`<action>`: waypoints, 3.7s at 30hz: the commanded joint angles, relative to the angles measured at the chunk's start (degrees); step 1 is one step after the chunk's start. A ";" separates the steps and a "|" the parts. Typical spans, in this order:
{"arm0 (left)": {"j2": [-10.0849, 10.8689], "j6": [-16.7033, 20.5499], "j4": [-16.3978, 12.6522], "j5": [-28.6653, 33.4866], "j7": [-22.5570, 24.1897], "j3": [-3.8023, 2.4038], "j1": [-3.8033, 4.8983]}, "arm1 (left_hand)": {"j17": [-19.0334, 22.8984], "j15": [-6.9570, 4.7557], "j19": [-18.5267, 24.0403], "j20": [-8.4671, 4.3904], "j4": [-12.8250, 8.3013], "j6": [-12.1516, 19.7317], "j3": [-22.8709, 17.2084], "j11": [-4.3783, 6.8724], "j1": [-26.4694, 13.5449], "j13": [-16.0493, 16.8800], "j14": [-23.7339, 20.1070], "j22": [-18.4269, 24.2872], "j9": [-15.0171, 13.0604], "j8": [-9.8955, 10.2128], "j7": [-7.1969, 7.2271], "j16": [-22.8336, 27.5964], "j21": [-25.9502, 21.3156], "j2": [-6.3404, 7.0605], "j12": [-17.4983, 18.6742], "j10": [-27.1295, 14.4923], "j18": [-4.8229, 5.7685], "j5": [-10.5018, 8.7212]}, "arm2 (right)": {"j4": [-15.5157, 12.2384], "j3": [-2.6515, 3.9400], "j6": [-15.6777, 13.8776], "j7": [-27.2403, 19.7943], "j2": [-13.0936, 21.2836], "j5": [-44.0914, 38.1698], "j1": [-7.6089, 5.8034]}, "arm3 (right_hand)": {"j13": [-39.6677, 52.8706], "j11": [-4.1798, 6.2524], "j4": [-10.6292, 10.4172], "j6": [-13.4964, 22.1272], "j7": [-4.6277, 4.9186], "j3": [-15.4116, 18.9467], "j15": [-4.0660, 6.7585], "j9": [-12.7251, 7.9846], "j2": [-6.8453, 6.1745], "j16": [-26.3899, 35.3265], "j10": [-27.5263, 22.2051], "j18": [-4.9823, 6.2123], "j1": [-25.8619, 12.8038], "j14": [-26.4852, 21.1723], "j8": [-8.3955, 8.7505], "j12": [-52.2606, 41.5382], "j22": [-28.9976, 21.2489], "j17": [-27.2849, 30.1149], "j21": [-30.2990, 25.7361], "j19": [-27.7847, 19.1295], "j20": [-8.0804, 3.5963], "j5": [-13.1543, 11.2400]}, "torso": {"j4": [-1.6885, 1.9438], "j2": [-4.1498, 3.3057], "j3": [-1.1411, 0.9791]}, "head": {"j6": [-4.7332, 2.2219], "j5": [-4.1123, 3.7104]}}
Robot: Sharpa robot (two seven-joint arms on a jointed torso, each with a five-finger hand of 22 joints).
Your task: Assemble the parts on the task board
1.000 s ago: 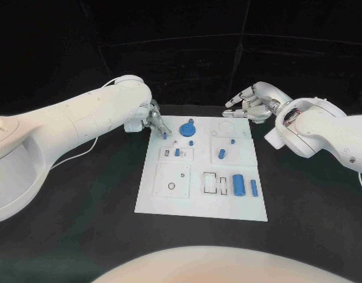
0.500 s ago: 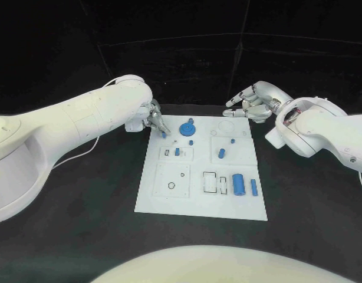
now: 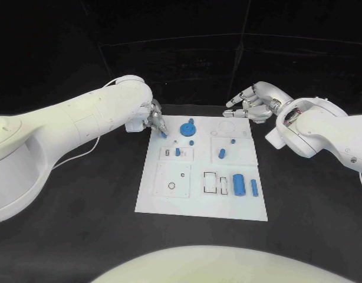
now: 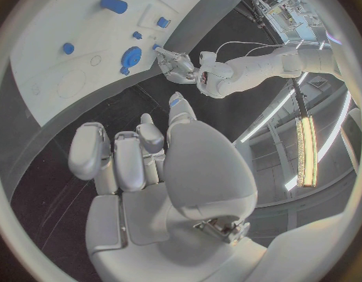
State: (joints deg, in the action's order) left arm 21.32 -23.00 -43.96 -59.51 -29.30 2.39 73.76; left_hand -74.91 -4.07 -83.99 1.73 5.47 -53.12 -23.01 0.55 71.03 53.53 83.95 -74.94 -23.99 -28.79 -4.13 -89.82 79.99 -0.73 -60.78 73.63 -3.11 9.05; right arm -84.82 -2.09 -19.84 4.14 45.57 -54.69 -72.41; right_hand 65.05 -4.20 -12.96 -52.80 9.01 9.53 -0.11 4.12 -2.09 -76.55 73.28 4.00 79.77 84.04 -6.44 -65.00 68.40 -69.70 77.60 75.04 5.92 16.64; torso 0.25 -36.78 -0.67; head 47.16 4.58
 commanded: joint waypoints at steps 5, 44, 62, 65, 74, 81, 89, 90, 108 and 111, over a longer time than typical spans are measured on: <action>1.40 2.10 -1.27 3.95 1.85 -0.01 0.08 | -15.09 0.01 -0.80 0.36 -8.11 -0.10 -12.59 0.00 -4.12 0.59 6.05 -0.31 -0.86 -1.67 0.12 -0.18 -0.43 1.37 -0.64 0.83 -0.21 2.41 | -0.22 0.04 0.54 -0.30 0.06 -0.13 -0.11 | 0.13 0.25 -0.14 0.01 -0.07 0.32 0.50 -0.05 0.79 0.17 -0.06 1.01 0.24 1.71 -0.37 -0.15 -0.03 -0.05 -0.27 -0.34 0.06 0.56 | 0.08 0.04 -0.07 | -0.04 0.14; 16.62 14.36 -27.96 2.15 1.48 3.11 -2.37 | -15.09 -0.61 -0.99 -0.17 -10.52 -0.88 -17.91 0.74 -8.87 -0.29 6.05 -0.44 -2.48 -5.35 0.99 -0.18 -0.55 4.01 -0.58 1.86 -0.20 8.05 | 0.33 0.01 1.40 -0.14 -0.01 -0.13 -0.11 | -0.01 0.28 -0.28 0.03 -0.10 0.65 0.53 -0.05 1.04 0.25 -0.15 1.01 0.62 1.76 -0.55 -0.19 -0.06 -0.07 -0.36 -0.26 0.04 1.97 | 0.35 0.26 -0.08 | 0.48 0.46; 16.26 13.25 -28.10 2.05 0.98 3.20 -2.65 | -15.09 -0.63 -0.98 -0.20 -10.52 -0.96 -17.88 0.80 -9.17 -0.33 6.05 -0.44 -2.59 -5.61 1.08 -0.18 -0.56 4.21 -0.59 1.95 -0.20 8.15 | 0.44 0.01 1.56 -0.14 -0.18 -0.13 -0.11 | -0.03 0.29 -0.29 0.04 -0.10 0.70 0.54 -0.05 1.10 0.26 -0.16 1.02 0.71 1.77 -0.58 -0.21 -0.12 -0.07 -0.41 -0.29 0.03 2.26 | 0.39 0.23 -0.05 | 0.56 0.35; 16.06 13.02 -27.98 2.05 0.88 3.21 -2.65 | -15.09 -0.63 -0.98 -0.20 -10.55 -0.96 -17.88 0.81 -9.17 -0.34 6.05 -0.43 -2.60 -5.64 1.10 -0.18 -0.58 4.25 -0.59 1.96 -0.20 8.16 | 0.47 0.01 1.58 -0.16 -0.24 -0.13 -0.11 | -0.03 0.29 -0.29 0.04 -0.10 0.70 0.54 -0.05 1.10 0.26 -0.16 1.02 0.71 1.77 -0.58 -0.21 -0.12 -0.07 -0.41 -0.29 0.03 2.26 | 0.36 0.24 -0.06 | 0.70 0.39; 15.59 12.02 -27.89 2.05 0.68 3.32 -2.65 | -15.09 -0.64 -0.97 -0.21 -10.63 -0.96 -17.88 0.83 -9.16 -0.28 6.05 -0.42 -2.63 -5.69 1.12 -0.18 -0.58 4.33 -0.64 1.99 -0.20 8.17 | 0.53 0.01 1.64 -0.16 -0.29 -0.13 -0.11 | -0.03 0.29 -0.29 0.04 -0.10 0.70 0.54 -0.05 1.10 0.26 -0.16 1.02 0.71 1.77 -0.58 -0.21 -0.12 -0.07 -0.41 -0.29 0.03 2.26 | 0.36 0.25 -0.06 | 0.85 0.30; 15.62 11.55 -27.96 2.04 0.45 3.45 -2.65 | -15.09 -0.66 -0.98 -0.22 -10.75 -0.98 -17.89 0.86 -9.13 -0.19 6.05 -0.45 -2.66 -5.77 1.16 -0.18 -0.57 4.44 -0.72 2.05 -0.20 8.17 | 0.57 0.01 1.83 -0.11 -0.30 -0.13 -0.11 | -0.03 0.29 -0.29 0.04 -0.10 0.70 0.54 -0.05 1.10 0.26 -0.16 1.02 0.71 1.77 -0.58 -0.21 -0.12 -0.07 -0.41 -0.29 0.03 2.26 | 0.39 0.29 -0.04 | 0.92 0.26; 15.76 11.16 -27.90 2.03 0.18 3.50 -2.64 | -15.09 -0.72 -0.98 -0.27 -10.99 -1.07 -17.98 0.95 -9.15 -0.20 6.05 -0.49 -2.79 -6.10 1.25 -0.18 -0.56 4.71 -0.75 2.17 -0.19 8.74 | 0.65 0.01 2.05 -0.07 -0.34 -0.13 -0.11 | -0.03 0.29 -0.29 0.04 -0.10 0.70 0.54 -0.05 1.10 0.26 -0.16 1.02 0.71 1.77 -0.58 -0.21 -0.12 -0.07 -0.41 -0.29 0.03 2.26 | 0.36 0.26 -0.03 | 0.97 0.32; 15.78 11.11 -27.94 2.03 0.16 3.50 -2.64 | -15.09 -0.74 -0.99 -0.29 -11.03 -1.08 -18.02 0.97 -9.19 -0.23 6.05 -0.53 -2.83 -6.19 1.27 -0.18 -0.54 4.78 -0.74 2.20 -0.18 9.00 | 0.67 0.01 2.06 -0.07 -0.36 -0.13 -0.11 | -0.03 0.29 -0.29 0.04 -0.10 0.70 0.54 -0.05 1.10 0.26 -0.16 1.02 0.71 1.77 -0.58 -0.21 -0.12 -0.07 -0.41 -0.29 0.03 2.26 | 0.38 0.25 -0.03 | 1.01 0.32; 15.02 10.18 -27.59 2.02 -0.09 3.50 -2.63 | -15.09 -0.81 -1.08 -0.36 -10.95 -1.30 -17.80 1.08 -9.74 -0.29 6.05 -0.80 -3.02 -6.74 1.41 -0.18 -0.38 5.20 -0.81 2.55 -0.13 10.03 | 0.79 0.00 1.99 -0.20 -0.55 -0.13 -0.10 | -0.08 0.29 -0.36 0.06 -0.10 0.82 0.54 -0.05 1.13 0.36 -0.20 1.04 0.74 1.75 -0.61 -0.19 -0.20 0.03 -0.48 -0.32 0.02 2.49 | 0.35 0.24 -0.08 | 1.25 0.46; 14.58 9.48 -27.26 2.02 -0.28 3.50 -2.62 | -15.09 -0.90 -1.12 -0.41 -10.57 -1.57 -17.16 1.20 -10.29 0.59 6.05 -0.90 -3.12 -7.09 1.62 -0.18 -0.33 5.33 -1.58 3.09 -0.11 10.01 | 0.79 0.00 1.98 -0.21 -0.58 -0.13 -0.10 | -0.08 0.29 -0.36 0.06 -0.10 0.82 0.54 -0.05 1.13 0.36 -0.20 1.04 0.74 1.75 -0.61 -0.19 -0.20 0.03 -0.48 -0.32 0.02 2.49 | 0.31 0.25 -0.08 | 1.26 0.50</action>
State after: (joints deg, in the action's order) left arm 36.18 -11.16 -71.23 -57.30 -28.93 5.75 71.32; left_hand -74.91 -4.49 -83.99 1.73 1.17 -54.61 -34.39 1.56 61.18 53.92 83.94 -74.91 -27.03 -35.74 -2.86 -89.82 79.68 4.52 -62.14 76.19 -3.10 18.90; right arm -83.98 -2.11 -18.07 4.25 45.06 -54.70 -72.40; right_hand 65.02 -4.20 -13.40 -52.79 9.01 9.98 -0.11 4.12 -1.34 -76.55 73.28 4.00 80.52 84.04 -6.88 -65.00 68.24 -69.72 77.38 75.04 5.92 18.98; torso 0.63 -36.52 -0.74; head 48.39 5.08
